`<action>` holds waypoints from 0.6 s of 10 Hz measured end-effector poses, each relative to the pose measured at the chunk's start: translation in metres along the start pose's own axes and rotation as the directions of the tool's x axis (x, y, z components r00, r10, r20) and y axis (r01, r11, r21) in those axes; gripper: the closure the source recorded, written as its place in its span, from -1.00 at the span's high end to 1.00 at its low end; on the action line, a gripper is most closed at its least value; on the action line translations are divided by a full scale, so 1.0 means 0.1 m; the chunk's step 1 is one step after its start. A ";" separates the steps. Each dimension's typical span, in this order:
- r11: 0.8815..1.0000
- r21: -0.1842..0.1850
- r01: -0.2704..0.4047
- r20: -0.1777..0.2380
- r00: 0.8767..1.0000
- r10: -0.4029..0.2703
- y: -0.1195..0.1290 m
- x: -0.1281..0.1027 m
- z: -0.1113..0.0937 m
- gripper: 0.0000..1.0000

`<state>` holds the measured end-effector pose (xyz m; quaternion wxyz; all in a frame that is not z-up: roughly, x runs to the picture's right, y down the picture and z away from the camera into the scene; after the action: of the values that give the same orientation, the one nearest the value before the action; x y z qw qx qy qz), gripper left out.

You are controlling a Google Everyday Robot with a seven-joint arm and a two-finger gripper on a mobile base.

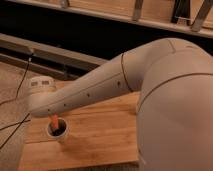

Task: Place the pepper in the ceramic cup

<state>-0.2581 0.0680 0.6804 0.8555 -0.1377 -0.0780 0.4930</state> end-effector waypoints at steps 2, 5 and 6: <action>1.000 0.009 -0.006 0.004 1.000 0.006 0.00 -0.01 0.00 0.13; 1.000 0.017 -0.017 0.008 1.000 0.017 0.03 -0.01 0.00 0.36; 1.000 0.018 -0.019 0.008 1.000 0.019 0.03 -0.01 0.00 0.36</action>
<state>-0.2610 0.0687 0.6791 0.8516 -0.1288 -0.0758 0.5024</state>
